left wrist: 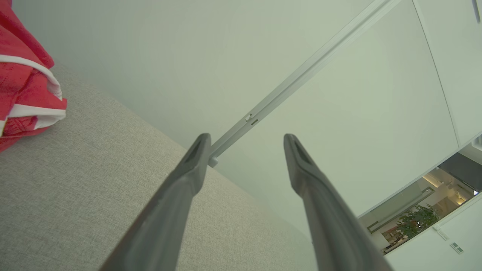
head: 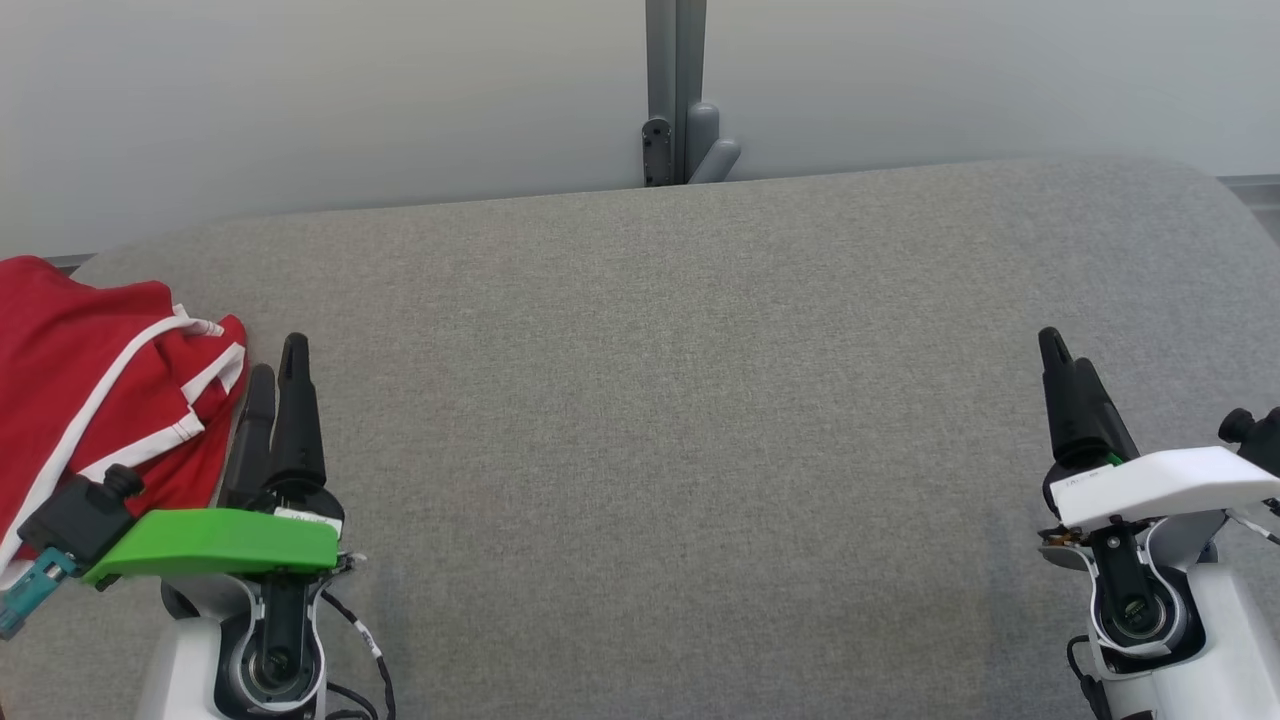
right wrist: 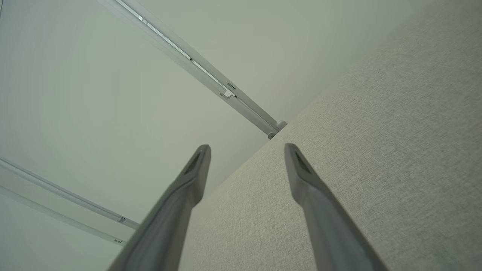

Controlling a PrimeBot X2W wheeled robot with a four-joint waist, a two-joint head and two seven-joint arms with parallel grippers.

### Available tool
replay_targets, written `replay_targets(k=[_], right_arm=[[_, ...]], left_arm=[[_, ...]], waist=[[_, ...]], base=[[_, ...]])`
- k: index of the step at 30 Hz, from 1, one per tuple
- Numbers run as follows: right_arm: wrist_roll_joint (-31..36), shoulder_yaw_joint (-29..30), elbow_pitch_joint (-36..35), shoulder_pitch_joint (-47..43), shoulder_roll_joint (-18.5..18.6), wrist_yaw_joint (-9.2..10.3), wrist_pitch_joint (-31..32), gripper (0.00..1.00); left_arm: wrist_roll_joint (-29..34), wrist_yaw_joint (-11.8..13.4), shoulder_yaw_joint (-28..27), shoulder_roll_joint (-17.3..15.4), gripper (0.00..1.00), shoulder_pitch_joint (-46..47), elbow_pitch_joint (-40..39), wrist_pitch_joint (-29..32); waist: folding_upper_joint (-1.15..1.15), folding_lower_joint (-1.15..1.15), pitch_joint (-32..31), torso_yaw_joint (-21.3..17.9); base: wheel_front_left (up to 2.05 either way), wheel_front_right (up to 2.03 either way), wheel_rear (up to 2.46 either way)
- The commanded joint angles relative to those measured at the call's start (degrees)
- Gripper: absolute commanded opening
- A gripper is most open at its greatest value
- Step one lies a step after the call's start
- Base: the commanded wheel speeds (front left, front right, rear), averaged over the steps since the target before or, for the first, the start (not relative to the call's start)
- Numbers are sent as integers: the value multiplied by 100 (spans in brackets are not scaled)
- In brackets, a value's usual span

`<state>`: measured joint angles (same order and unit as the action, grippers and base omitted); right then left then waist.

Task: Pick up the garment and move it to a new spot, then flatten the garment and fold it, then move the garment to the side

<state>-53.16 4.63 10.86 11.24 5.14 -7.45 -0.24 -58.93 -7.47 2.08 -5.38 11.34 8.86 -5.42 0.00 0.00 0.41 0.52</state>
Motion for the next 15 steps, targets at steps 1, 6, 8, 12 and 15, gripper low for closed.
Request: replay_targets(k=[1,6,8,12,15], right_arm=[[243,-52,-123,159,70,-3,-82,100],[744,-162,-143,111,101,-3,-200,100],[916,-194,-144,96,105,-3,-246,100],[1273,-288,-102,75,118,-3,-334,100],[1483,-351,-44,58,116,-3,-397,100]], left_arm=[[260,-2,24,-64,100,125,-131,-58],[754,-2,90,-110,100,60,-165,-134],[967,-2,113,-124,100,44,-160,-166],[1331,-2,167,-152,100,-5,-133,-224],[1592,-2,204,-178,100,-41,-97,-264]], waist=[[0,0,-3,2],[0,0,-12,12],[0,0,-14,16],[0,0,-17,15],[0,0,-18,14]], base=[[0,0,0],[0,0,0],[0,0,0],[0,0,0],[0,0,0]])
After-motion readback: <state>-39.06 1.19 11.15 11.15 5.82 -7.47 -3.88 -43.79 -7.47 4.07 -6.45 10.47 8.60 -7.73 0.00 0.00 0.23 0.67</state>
